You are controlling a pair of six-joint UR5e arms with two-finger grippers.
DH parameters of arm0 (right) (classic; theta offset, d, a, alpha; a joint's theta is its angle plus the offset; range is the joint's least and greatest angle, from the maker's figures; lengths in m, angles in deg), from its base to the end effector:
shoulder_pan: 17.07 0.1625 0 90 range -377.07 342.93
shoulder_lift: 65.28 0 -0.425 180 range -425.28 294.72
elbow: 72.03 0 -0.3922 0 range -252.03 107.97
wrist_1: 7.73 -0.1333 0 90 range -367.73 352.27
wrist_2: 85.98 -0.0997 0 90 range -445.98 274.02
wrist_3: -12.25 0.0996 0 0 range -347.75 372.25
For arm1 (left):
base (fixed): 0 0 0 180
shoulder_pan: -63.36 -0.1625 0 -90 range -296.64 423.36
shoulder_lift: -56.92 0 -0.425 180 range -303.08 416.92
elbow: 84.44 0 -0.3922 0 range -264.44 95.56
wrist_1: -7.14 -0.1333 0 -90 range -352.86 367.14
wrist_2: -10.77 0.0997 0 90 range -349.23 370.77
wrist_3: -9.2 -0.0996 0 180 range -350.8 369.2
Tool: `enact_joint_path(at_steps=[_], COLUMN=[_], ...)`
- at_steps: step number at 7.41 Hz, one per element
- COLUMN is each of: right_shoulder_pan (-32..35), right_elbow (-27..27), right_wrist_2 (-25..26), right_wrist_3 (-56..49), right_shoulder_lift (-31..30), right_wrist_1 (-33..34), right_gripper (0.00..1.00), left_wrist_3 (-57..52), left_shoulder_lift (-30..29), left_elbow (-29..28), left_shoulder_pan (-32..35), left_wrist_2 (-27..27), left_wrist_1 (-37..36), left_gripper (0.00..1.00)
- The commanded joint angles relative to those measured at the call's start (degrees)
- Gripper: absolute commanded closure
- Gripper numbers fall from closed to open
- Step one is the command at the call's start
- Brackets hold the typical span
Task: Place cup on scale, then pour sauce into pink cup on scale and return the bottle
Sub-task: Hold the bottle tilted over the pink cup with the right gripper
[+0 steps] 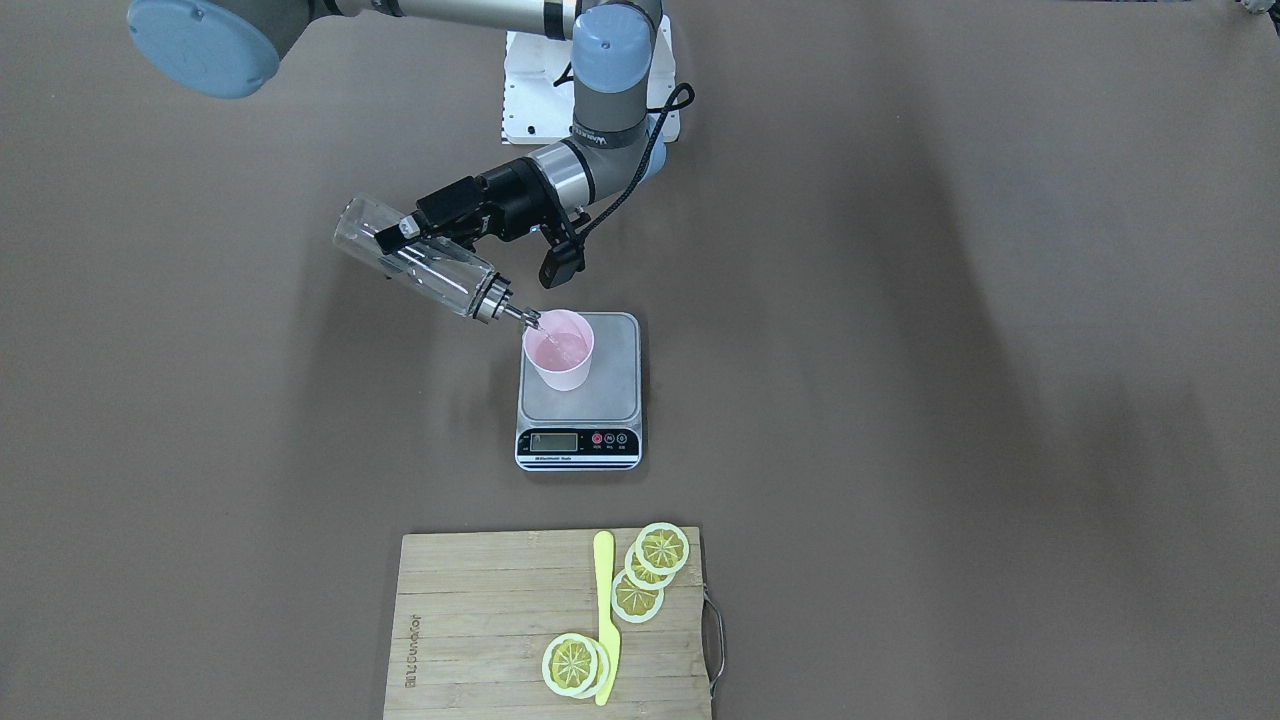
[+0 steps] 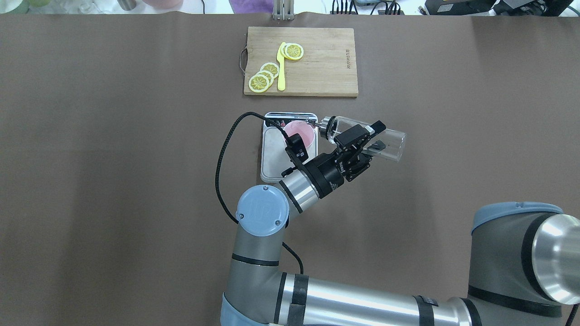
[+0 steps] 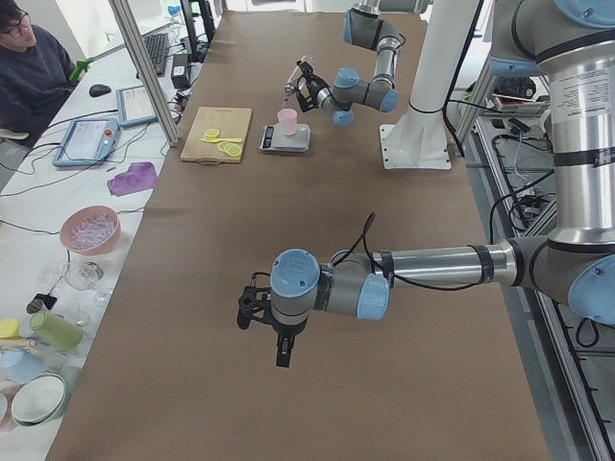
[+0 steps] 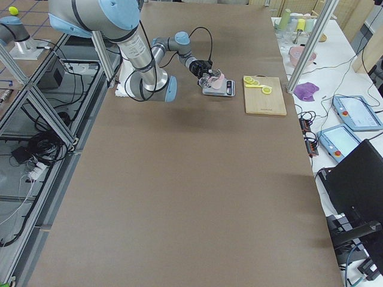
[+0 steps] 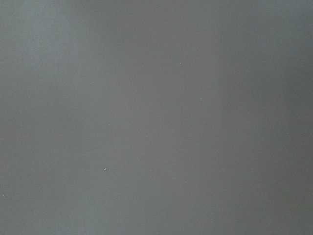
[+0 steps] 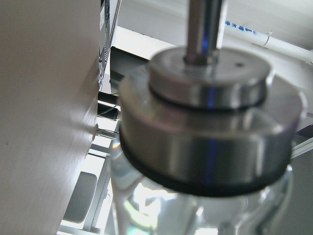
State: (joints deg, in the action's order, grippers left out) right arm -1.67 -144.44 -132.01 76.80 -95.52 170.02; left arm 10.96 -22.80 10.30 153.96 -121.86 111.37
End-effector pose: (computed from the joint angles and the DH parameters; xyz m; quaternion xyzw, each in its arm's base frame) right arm -0.5984 -0.3748 0.2346 0.1981 0.4571 -0.2193 0.8389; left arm -0.0703 -0.4234 0.6759 0.0669 0.3631 0.0084 0.9293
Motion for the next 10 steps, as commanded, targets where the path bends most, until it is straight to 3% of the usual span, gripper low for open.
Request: enact_joint_path(at_steps=[1, 10], right_shoulder_pan=[-0.28, -0.64], right_elbow=[0.08, 0.08], right_wrist_2=[-0.46, -1.43], right_wrist_3=[0.75, 1.11], right_shoulder_lift=[0.01, -0.34], right_wrist_1=[0.22, 0.48], right_gripper=[1.0, 1.0], left_wrist_3=[0.0, -0.09], left_shoulder_lift=[0.0, 0.0], left_elbow=[0.0, 0.18], left_shoulder_pan=[0.01, 0.01], left_wrist_2=[0.0, -0.09], left_wrist_1=[0.0, 0.09], left_gripper=[0.02, 0.02])
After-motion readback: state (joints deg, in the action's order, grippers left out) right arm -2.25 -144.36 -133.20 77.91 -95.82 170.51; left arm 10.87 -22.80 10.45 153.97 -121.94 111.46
